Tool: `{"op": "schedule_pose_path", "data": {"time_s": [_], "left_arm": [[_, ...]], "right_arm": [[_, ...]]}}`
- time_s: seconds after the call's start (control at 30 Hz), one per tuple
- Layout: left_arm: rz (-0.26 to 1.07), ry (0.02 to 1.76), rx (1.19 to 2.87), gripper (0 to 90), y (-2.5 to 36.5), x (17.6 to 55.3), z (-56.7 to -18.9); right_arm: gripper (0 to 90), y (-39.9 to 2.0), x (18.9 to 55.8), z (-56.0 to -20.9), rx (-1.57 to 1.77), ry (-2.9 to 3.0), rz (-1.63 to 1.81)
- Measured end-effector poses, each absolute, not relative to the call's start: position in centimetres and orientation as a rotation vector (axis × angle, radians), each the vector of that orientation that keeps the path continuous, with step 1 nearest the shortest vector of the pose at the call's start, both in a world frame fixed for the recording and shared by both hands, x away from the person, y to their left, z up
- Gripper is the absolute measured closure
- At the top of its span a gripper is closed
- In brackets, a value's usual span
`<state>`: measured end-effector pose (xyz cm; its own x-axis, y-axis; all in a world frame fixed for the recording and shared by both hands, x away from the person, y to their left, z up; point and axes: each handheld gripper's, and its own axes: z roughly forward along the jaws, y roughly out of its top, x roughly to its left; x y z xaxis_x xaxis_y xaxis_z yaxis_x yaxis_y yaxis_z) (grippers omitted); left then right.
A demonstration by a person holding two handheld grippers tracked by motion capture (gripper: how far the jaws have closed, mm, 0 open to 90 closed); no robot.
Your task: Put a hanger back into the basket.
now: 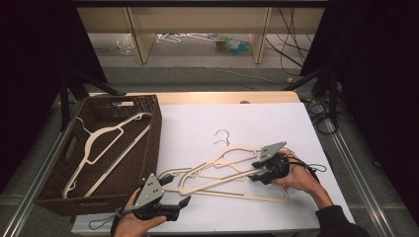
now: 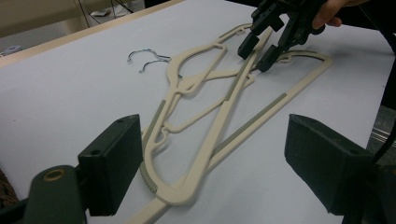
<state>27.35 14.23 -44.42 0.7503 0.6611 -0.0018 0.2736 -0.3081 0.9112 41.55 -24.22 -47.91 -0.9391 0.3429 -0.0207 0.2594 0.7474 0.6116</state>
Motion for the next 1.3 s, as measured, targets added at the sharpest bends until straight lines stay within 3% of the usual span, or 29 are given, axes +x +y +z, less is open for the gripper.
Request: {"op": "schedule_pose_path", "data": {"time_s": [0.2,0.6,1.3], "left_arm": [[0.462,0.719,1.894,19.7,14.3,27.4,-44.4],[0.475,0.728,1.889,20.4,14.6,27.4,-44.3],[0.473,0.721,1.888,20.9,14.7,27.4,-44.4]], "right_arm": [[66.2,-24.2,41.2,-47.4,0.340,2.826,0.888],[76.4,-23.6,39.1,-46.5,0.102,2.850,0.768],[78.2,-22.7,34.4,-46.1,0.028,2.977,0.759]]}}
